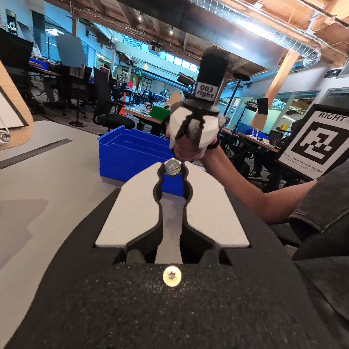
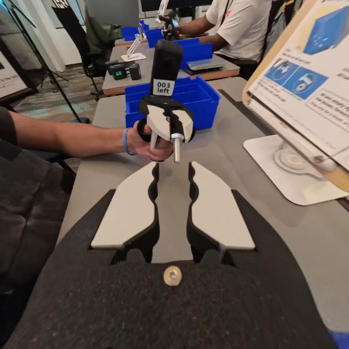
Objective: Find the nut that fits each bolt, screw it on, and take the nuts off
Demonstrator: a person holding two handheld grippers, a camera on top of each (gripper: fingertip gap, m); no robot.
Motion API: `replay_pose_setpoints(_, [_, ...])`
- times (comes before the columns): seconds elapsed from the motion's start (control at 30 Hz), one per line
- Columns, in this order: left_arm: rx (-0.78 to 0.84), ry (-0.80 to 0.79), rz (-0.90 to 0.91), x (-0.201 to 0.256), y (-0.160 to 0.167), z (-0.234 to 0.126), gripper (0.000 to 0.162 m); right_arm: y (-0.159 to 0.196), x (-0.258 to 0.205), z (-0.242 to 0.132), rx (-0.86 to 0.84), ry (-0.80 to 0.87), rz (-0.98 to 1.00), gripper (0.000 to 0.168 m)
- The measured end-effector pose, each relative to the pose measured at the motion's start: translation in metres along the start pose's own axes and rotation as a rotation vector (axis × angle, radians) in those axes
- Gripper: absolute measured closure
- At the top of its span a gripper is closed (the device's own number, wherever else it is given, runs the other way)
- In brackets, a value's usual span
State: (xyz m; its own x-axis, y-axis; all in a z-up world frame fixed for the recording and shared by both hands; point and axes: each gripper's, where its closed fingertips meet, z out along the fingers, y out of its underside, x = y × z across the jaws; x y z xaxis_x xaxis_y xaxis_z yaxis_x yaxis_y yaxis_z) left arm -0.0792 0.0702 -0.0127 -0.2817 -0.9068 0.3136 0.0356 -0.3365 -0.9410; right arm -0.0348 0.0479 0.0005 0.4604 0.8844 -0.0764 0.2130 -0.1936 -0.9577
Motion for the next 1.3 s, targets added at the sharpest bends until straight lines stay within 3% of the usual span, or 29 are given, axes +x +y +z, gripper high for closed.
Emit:
replay_pose_setpoints(0.23, [-0.036,0.060,0.027,0.016,0.000,-0.003,0.145,0.011,-0.014,0.052,-0.077,-0.085,0.009,0.136])
replay_pose_setpoints(0.27, [-0.043,0.060,0.031,0.016,0.001,-0.002,0.145,0.015,-0.016,0.052,-0.117,-0.091,-0.011,0.152])
replay_pose_setpoints(0.3, [-0.049,0.059,0.035,0.017,0.003,-0.001,0.145,0.019,-0.013,0.054,-0.158,-0.058,-0.047,0.158])
replay_pose_setpoints(0.47, [-0.055,0.033,0.103,0.021,0.005,0.002,0.140,0.019,-0.011,0.047,-0.215,-0.013,-0.116,0.158])
replay_pose_setpoints(0.57, [-0.029,0.022,0.097,0.021,0.000,0.001,0.121,0.010,-0.002,0.023,-0.193,0.027,-0.114,0.158])
replay_pose_setpoints(0.73, [-0.044,-0.064,0.090,0.005,0.004,0.001,0.118,-0.004,0.033,-0.078,-0.101,0.295,-0.083,0.158])
replay_pose_setpoints(0.83, [-0.048,-0.083,0.074,0.000,0.007,0.003,0.118,0.025,0.059,-0.138,-0.145,0.474,0.021,0.158])
replay_pose_setpoints(0.97, [-0.078,-0.087,0.078,-0.001,0.015,0.010,0.118,0.101,0.089,-0.173,-0.392,0.616,0.212,0.158])
replay_pose_setpoints(1.1, [-0.109,-0.077,0.075,0.001,0.023,0.017,0.118,0.165,0.104,-0.165,-0.624,0.603,0.340,0.158])
replay_pose_setpoints(1.3, [-0.151,-0.071,0.084,0.002,0.032,0.021,0.119,0.217,0.105,-0.134,-0.842,0.481,0.355,0.157])
